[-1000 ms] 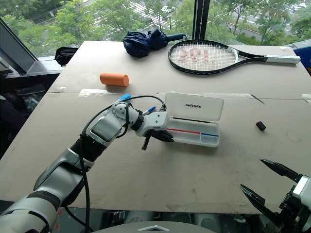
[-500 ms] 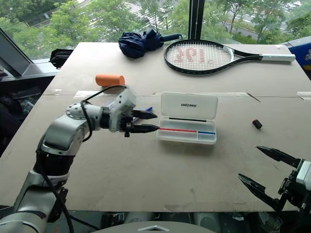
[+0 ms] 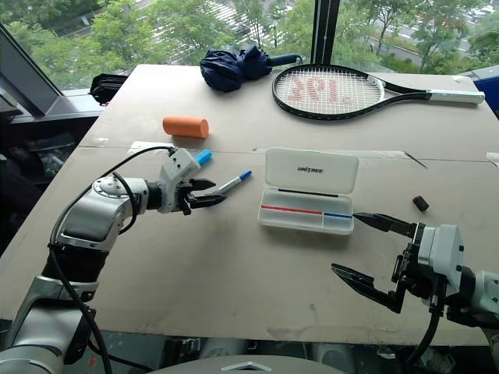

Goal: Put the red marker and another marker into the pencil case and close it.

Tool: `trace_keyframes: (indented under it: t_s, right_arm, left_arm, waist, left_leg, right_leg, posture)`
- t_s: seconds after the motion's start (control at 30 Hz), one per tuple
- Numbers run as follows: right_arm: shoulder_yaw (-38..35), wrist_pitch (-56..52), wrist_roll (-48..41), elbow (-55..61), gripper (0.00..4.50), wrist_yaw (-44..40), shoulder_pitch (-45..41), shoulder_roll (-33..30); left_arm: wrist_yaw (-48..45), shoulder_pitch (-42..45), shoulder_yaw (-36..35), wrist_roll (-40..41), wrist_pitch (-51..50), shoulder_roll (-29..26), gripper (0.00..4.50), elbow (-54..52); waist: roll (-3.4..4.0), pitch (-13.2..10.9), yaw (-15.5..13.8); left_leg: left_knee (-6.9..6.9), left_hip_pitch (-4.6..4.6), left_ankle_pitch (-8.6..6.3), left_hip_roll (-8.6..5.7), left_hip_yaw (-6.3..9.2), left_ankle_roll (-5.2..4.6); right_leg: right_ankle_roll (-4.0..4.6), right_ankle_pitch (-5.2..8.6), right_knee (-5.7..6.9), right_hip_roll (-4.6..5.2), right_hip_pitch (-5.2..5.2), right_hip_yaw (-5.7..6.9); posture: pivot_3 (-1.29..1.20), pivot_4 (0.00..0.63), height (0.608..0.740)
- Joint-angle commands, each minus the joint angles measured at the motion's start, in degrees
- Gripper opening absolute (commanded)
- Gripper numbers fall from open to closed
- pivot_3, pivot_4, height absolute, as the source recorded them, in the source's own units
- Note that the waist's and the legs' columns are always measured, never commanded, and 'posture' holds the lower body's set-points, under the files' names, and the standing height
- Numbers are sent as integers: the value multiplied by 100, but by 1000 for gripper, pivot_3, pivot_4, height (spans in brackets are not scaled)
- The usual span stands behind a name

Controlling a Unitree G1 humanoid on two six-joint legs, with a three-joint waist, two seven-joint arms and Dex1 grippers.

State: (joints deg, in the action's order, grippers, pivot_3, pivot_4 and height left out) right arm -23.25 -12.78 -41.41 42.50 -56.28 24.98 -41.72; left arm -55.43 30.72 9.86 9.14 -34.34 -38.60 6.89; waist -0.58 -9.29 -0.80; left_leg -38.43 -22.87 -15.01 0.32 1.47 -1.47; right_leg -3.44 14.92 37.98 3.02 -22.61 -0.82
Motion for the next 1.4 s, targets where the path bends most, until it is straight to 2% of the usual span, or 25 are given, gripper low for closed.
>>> trace_keyframes:
  t_s: [0.03, 0.17, 0.27, 0.33, 0.4, 0.5, 0.6, 0.67, 0.77, 0.93, 1.1, 1.13, 1.17, 1.23, 1.3, 1.4]
  right_arm:
    - [-121, 212, 84, 43, 4500, -75, 186, 113]
    - [-164, 408, 226, -29, 4500, -72, 457, 339]
    - [-157, 563, 365, -82, 4500, -68, 659, 499]
    - [-245, 681, 436, -103, 4500, -96, 892, 609]
    - [-392, 787, 457, -140, 4500, -129, 1142, 720]
    - [-529, 890, 476, -184, 4500, -135, 1348, 804]
    - [-675, 996, 497, -196, 4500, -143, 1559, 893]
    - [-785, 1048, 482, -137, 4500, -125, 1727, 963]
    - [-911, 1119, 481, -65, 4500, -96, 1928, 1042]
    - [-1086, 1234, 491, 54, 4500, -46, 2230, 1199]
    - [-1128, 1297, 528, 199, 4500, 27, 2436, 1323]
    - [-1127, 1305, 535, 222, 4500, 43, 2462, 1332]
    - [-1130, 1303, 533, 246, 4500, 63, 2479, 1333]
    - [-1137, 1297, 525, 278, 4500, 95, 2499, 1327]
    - [-1107, 1249, 518, 328, 4500, 148, 2460, 1285]
    - [-1004, 1182, 500, 406, 4500, 192, 2368, 1218]
  left_arm:
    - [-175, 168, 318, -311, 539, 22, 1769, 540]
    - [-396, 180, 209, -377, 873, -204, 187, 741]
    - [-840, 189, -151, 111, 762, -374, 83, 410]
    - [-1496, 143, -389, 695, 460, -692, 83, -253]
    - [-2231, 160, -361, 1237, -44, -1110, 83, -1022]
    - [-2559, 477, 2, 1351, -250, -1215, 83, -1401]
    - [-2353, 1226, 695, 832, -76, -561, 83, -1057]
    - [-2173, 1848, 1258, 321, 193, 92, 83, -433]
    - [-2127, 2453, 1756, -196, 796, 798, 83, 559]
    - [-2054, 3109, 2121, -806, 1750, 1581, 83, 2154]
    - [-2137, 3411, 2200, -1169, 2434, 2071, 83, 3148]
    - [-2165, 3432, 2177, -1209, 2501, 2125, 1096, 3239]
    - [-2168, 3446, 2123, -1231, 2558, 2165, 1440, 3301]
    - [-2255, 3451, 2023, -1225, 2581, 2172, 2457, 3308]
    - [-2390, 3386, 1745, -1047, 2264, 1909, 3315, 2988]
    - [-2562, 3099, 1218, -639, 1470, 1360, 3315, 2285]
  waist:
    - [2, 7, -2]
    - [5, 10, 4]
    - [3, 9, 18]
    - [1, 4, 33]
    - [-9, -4, 31]
    - [-3, -3, -23]
    - [3, 2, -58]
    - [-3, 3, -120]
    - [-11, -1, -55]
    - [-9, -4, 83]
    - [-7, -6, 103]
    - [-7, -6, 103]
    - [-7, -6, 102]
    - [-8, -7, 100]
    - [-8, -8, 99]
    - [-3, -17, 184]
  left_leg:
    - [0, 3, 0, 1, 3, 0]
    - [0, 8, 0, 4, -2, 0]
    - [1, 7, 0, 7, -3, 0]
    - [1, 3, 0, 13, -3, 0]
    - [1, -3, 0, 21, -1, 0]
    - [1, -2, 0, 24, -2, 0]
    - [-5, 4, 0, 11, -5, 0]
    - [-17, 6, 0, -3, -2, 0]
    - [-23, 2, 0, -10, -6, -1]
    - [-5, -1, -5, -3, -9, -9]
    - [0, -2, -5, 3, -4, -9]
    - [0, -2, -5, 3, -6, -9]
    - [-1, -3, -5, 2, -8, -10]
    - [-1, -4, -5, 2, -8, -10]
    - [-1, -5, -5, 3, -7, -10]
    - [0, -6, -5, 7, -7, -10]
  right_leg:
    - [0, 0, 2, -1, 2, 4]
    - [0, 0, 5, -1, 3, -3]
    - [0, 0, 4, -2, 1, -3]
    - [0, 0, 5, -4, -4, -3]
    - [1, 0, 6, -5, -9, -1]
    - [2, 1, 1, 0, -4, 1]
    - [2, 1, 0, 6, 8, -4]
    - [1, 1, -2, 4, 20, 1]
    - [-1, 1, -3, -1, 19, -7]
    - [-3, 3, 0, -11, -5, -15]
    - [-3, 4, 0, -18, -8, -10]
    - [-3, 4, 0, -17, -8, -12]
    - [-3, 4, -1, -16, -8, -14]
    - [-3, 4, -1, -15, -8, -14]
    - [-3, 4, -1, -15, -8, -12]
    - [-3, 4, 2, -18, -12, -15]
  posture:
    - [0, 150, 730]
    - [0, 150, 730]
    - [0, 150, 730]
    - [0, 150, 730]
    - [0, 150, 730]
    - [0, 150, 730]
    - [0, 150, 730]
    - [0, 150, 730]
    - [0, 150, 730]
    - [0, 150, 730]
    - [0, 150, 730]
    - [0, 150, 730]
    - [0, 150, 730]
    - [0, 150, 730]
    - [0, 150, 730]
    - [0, 150, 730]
